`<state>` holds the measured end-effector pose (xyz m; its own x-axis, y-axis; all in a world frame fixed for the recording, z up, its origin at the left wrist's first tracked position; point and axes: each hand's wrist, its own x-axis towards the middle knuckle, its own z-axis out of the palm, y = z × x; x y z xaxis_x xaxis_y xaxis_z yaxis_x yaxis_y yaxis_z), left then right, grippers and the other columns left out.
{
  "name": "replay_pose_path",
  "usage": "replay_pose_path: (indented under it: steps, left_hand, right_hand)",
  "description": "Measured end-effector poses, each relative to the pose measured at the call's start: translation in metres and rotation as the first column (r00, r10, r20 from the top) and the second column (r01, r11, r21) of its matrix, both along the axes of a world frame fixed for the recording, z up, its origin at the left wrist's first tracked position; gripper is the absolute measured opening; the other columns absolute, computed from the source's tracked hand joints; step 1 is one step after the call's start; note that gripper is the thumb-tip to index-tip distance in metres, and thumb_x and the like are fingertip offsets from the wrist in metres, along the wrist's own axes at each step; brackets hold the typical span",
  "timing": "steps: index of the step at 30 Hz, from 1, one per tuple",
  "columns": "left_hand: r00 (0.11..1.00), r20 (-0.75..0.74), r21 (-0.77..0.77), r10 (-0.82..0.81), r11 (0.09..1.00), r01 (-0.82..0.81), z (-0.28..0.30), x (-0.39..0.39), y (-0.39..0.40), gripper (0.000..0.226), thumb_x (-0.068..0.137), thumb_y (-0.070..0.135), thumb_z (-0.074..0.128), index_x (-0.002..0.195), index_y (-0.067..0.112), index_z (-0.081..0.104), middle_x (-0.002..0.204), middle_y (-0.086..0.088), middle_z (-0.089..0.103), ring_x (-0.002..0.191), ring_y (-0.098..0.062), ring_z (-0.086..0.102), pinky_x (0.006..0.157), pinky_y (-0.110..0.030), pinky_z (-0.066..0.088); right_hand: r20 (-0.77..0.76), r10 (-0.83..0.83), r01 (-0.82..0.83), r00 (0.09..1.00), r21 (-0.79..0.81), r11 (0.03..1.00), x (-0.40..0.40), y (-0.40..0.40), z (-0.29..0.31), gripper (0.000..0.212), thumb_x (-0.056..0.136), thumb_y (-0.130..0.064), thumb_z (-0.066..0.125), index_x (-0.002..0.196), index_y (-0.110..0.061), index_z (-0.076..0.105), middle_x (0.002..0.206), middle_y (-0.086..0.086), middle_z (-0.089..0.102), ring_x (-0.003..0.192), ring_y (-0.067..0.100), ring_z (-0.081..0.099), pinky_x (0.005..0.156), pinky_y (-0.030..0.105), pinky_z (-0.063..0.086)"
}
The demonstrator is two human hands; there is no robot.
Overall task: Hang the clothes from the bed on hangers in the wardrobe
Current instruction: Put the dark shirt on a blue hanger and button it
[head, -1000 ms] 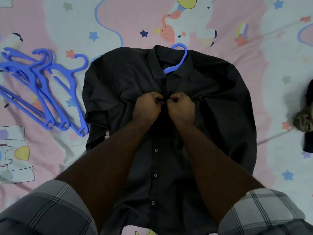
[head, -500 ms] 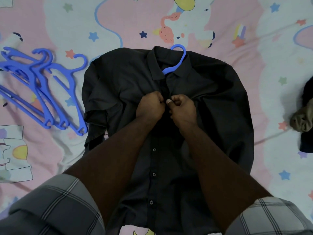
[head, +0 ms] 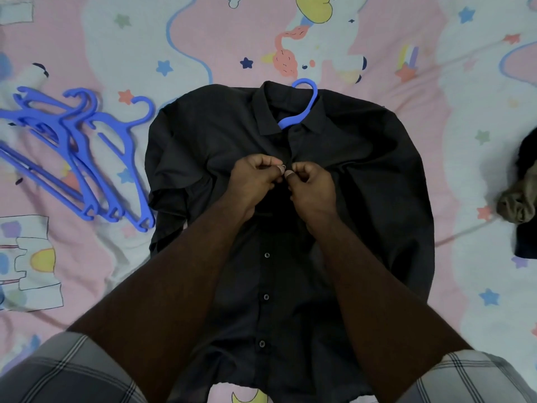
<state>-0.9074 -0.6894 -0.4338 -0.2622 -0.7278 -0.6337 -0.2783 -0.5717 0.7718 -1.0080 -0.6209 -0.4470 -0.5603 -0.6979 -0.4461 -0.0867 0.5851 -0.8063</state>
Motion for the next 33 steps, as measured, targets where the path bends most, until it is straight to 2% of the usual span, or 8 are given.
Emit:
replay_pose_path:
  steps: [6, 9, 12, 16, 20, 25, 28, 33]
  left_hand:
    - [1.000, -0.012, 0.040, 0.026, 0.999, -0.026, -0.002, 0.005, -0.002, 0.007, 0.091, 0.007, 0.068, 0.091, 0.012, 0.072, 0.084, -0.007, 0.074, 0.077, -0.014, 0.067, 0.071, -0.026, 0.053]
    - [0.999, -0.027, 0.084, 0.019, 0.996, -0.016, 0.003, 0.006, -0.002, 0.008, 0.089, 0.021, 0.073, 0.090, 0.012, 0.074, 0.093, -0.015, 0.075, 0.080, -0.014, 0.067, 0.073, -0.026, 0.054]
    - [0.999, 0.021, 0.011, -0.039, 0.999, 0.039, 0.008, 0.006, -0.001, 0.012, 0.086, 0.024, 0.077, 0.088, 0.012, 0.075, 0.080, -0.004, 0.073, 0.073, -0.008, 0.065, 0.069, -0.022, 0.055]
    - [0.996, 0.082, -0.023, -0.035, 0.999, 0.037, 0.009, 0.004, -0.005, 0.007, 0.089, 0.016, 0.071, 0.083, 0.018, 0.072, 0.074, 0.004, 0.070, 0.073, -0.006, 0.064, 0.065, -0.023, 0.053]
    - [0.999, 0.040, -0.030, -0.019, 0.999, 0.020, 0.007, 0.005, -0.006, 0.006, 0.090, 0.013, 0.069, 0.092, 0.018, 0.067, 0.081, 0.002, 0.069, 0.073, -0.006, 0.063, 0.064, -0.022, 0.051]
    - [0.997, -0.048, 0.031, -0.054, 0.998, 0.056, 0.003, 0.010, -0.006, 0.015, 0.092, 0.010, 0.069, 0.100, 0.022, 0.065, 0.082, 0.005, 0.067, 0.075, -0.005, 0.062, 0.070, -0.024, 0.052]
    - [0.990, 0.058, 0.014, -0.127, 0.992, 0.127, -0.002, 0.014, -0.004, 0.013, 0.091, 0.015, 0.070, 0.102, 0.018, 0.065, 0.080, 0.004, 0.067, 0.071, -0.005, 0.062, 0.066, -0.024, 0.053]
    - [0.936, 0.291, -0.107, -0.196, 0.966, 0.236, -0.008, 0.013, -0.013, 0.015, 0.088, 0.030, 0.075, 0.092, 0.017, 0.069, 0.075, 0.002, 0.071, 0.063, -0.007, 0.065, 0.057, -0.024, 0.052]
  right_hand:
    - [0.018, -0.017, 0.017, 1.000, -0.005, 1.000, 0.001, 0.004, 0.007, 0.020, 0.088, -0.027, 0.063, 0.102, -0.022, 0.076, 0.090, -0.006, 0.075, 0.087, 0.012, 0.071, 0.083, 0.045, 0.060]
    - [-0.065, 0.025, -0.026, 0.998, -0.008, 1.000, -0.001, 0.003, 0.011, 0.017, 0.089, -0.031, 0.066, 0.096, -0.023, 0.078, 0.087, -0.009, 0.075, 0.082, 0.006, 0.070, 0.079, 0.037, 0.059]
    - [-0.096, 0.037, -0.038, 0.995, -0.011, 0.999, -0.001, 0.002, 0.014, 0.012, 0.088, -0.035, 0.072, 0.088, -0.024, 0.076, 0.080, -0.013, 0.073, 0.076, 0.000, 0.068, 0.072, 0.028, 0.058]
    - [-0.056, 0.005, -0.005, 0.998, -0.002, 1.000, 0.000, 0.001, 0.012, 0.010, 0.084, -0.034, 0.077, 0.087, -0.025, 0.074, 0.079, -0.012, 0.073, 0.075, 0.002, 0.069, 0.073, 0.030, 0.060]
    - [0.092, -0.064, 0.065, 0.994, -0.011, 0.998, 0.002, -0.002, 0.018, 0.008, 0.088, -0.025, 0.069, 0.081, -0.025, 0.072, 0.076, -0.008, 0.073, 0.069, 0.009, 0.069, 0.066, 0.033, 0.059]
    - [0.431, -0.232, 0.194, 0.872, 0.130, 0.972, -0.004, -0.006, 0.026, 0.009, 0.092, -0.015, 0.061, 0.085, -0.012, 0.067, 0.076, 0.004, 0.066, 0.067, 0.017, 0.062, 0.054, 0.027, 0.049]
    - [0.317, -0.173, 0.127, 0.933, 0.159, 0.979, -0.005, -0.006, 0.022, 0.006, 0.090, -0.017, 0.066, 0.086, -0.013, 0.069, 0.078, 0.003, 0.070, 0.065, 0.014, 0.063, 0.056, 0.027, 0.052]
    - [0.219, -0.267, 0.248, 0.938, 0.113, 0.962, -0.012, -0.023, 0.021, 0.017, 0.086, -0.026, 0.074, 0.091, -0.010, 0.069, 0.071, 0.003, 0.070, 0.056, 0.013, 0.064, 0.055, 0.029, 0.055]
